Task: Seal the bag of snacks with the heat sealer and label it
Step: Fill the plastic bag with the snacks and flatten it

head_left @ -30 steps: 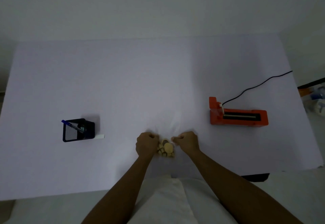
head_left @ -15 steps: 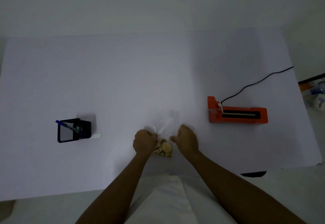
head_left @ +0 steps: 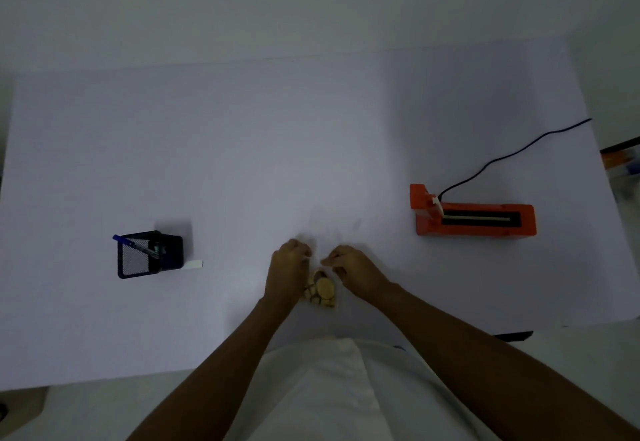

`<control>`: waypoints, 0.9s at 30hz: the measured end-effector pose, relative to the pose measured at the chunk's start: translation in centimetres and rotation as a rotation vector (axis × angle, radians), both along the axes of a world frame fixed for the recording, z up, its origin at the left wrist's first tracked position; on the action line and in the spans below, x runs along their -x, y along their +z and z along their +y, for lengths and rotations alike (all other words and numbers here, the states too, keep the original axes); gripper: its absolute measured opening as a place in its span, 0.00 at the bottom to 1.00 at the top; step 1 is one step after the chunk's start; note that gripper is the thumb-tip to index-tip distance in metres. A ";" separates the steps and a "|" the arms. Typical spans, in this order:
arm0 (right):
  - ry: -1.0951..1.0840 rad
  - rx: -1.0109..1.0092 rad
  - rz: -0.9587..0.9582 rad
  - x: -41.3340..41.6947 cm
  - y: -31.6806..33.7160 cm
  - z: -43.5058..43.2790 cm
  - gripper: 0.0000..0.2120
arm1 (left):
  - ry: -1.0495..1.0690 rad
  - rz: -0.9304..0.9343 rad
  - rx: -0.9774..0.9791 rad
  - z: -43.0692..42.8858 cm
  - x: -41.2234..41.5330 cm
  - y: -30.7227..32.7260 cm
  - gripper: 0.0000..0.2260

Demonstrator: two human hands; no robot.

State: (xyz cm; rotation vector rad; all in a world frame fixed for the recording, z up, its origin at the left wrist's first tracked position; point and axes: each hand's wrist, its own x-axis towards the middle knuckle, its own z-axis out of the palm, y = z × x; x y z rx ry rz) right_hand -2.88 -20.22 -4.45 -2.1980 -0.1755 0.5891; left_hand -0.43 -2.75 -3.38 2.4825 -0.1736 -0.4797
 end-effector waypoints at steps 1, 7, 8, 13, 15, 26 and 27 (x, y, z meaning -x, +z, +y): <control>-0.021 -0.002 0.028 -0.1 0.1 0.0 0.13 | -0.130 -0.031 -0.023 0.1 0.3 -0.2 0.03; -0.003 -0.003 -0.051 -0.3 -0.3 -0.5 0.13 | -0.545 -0.072 -0.358 -0.1 1.1 1.0 0.17; -0.009 -0.006 -0.053 -0.3 -0.5 -0.6 0.12 | -0.560 -0.062 -0.393 -0.3 1.0 1.9 0.16; -0.360 -0.090 -0.001 -0.5 -0.9 -0.5 0.13 | -0.685 -0.071 -0.510 -0.9 2.0 2.8 0.18; -0.548 -0.182 0.114 -0.5 -0.6 -0.6 0.13 | -0.591 -0.026 -0.483 -0.7 2.4 2.7 0.23; -0.701 -0.828 0.551 -2.8 0.6 3.7 0.19 | -0.554 0.061 -0.488 -0.7 3.0 2.6 0.33; -0.729 -0.834 0.565 -2.9 0.3 3.7 0.20 | -0.547 0.081 -0.477 -0.7 3.0 2.6 0.32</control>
